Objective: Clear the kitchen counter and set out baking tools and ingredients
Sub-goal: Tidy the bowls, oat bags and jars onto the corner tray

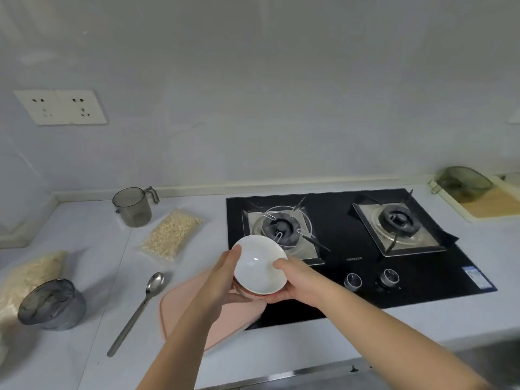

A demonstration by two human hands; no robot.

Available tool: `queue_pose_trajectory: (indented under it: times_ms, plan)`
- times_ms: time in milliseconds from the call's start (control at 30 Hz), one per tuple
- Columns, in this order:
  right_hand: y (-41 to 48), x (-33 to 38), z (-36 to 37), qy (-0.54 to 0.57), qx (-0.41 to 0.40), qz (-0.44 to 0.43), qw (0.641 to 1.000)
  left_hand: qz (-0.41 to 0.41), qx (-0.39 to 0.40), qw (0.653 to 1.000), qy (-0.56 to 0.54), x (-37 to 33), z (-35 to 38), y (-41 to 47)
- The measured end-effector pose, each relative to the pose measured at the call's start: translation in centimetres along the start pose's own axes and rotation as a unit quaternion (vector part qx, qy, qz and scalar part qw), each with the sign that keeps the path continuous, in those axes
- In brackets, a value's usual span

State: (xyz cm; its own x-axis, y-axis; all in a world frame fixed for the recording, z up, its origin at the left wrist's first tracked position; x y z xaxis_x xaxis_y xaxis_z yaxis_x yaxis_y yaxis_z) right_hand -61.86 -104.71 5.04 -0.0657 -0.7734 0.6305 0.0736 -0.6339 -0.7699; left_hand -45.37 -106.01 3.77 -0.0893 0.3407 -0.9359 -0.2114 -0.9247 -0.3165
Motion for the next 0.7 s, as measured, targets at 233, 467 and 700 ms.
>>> queue_pose_trajectory:
  times_ms: [233, 467, 700]
  plan:
    - [-3.6, -2.2, -9.9, 0.021, -0.046, -0.024, 0.998, 0.008, 0.011, 1.0, 0.022, 1.8, 10.9, 0.4]
    - [-10.3, -6.5, -26.1, 0.062, -0.073, -0.036, 0.995, -0.027, 0.075, 0.997, 0.004, 4.7, 27.9, -1.0]
    - [-15.8, -10.0, -39.7, 0.126, -0.116, -0.056, 0.984, -0.037, 0.1, 0.994, 0.018, 7.1, 42.8, -1.7]
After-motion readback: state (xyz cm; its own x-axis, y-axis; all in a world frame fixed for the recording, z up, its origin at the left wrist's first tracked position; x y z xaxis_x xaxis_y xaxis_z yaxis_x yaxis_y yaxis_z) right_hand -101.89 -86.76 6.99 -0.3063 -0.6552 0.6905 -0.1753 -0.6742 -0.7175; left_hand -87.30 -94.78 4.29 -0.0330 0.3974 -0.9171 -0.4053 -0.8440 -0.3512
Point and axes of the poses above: each hand's wrist, its own y-axis towards the middle knuckle, its own z-axis out of the palm, x = y × z, the point moved 1 cm from there along y, towards the middle knuckle, and after that the axes turned 10 degrees about z, right-handed, at the moved point
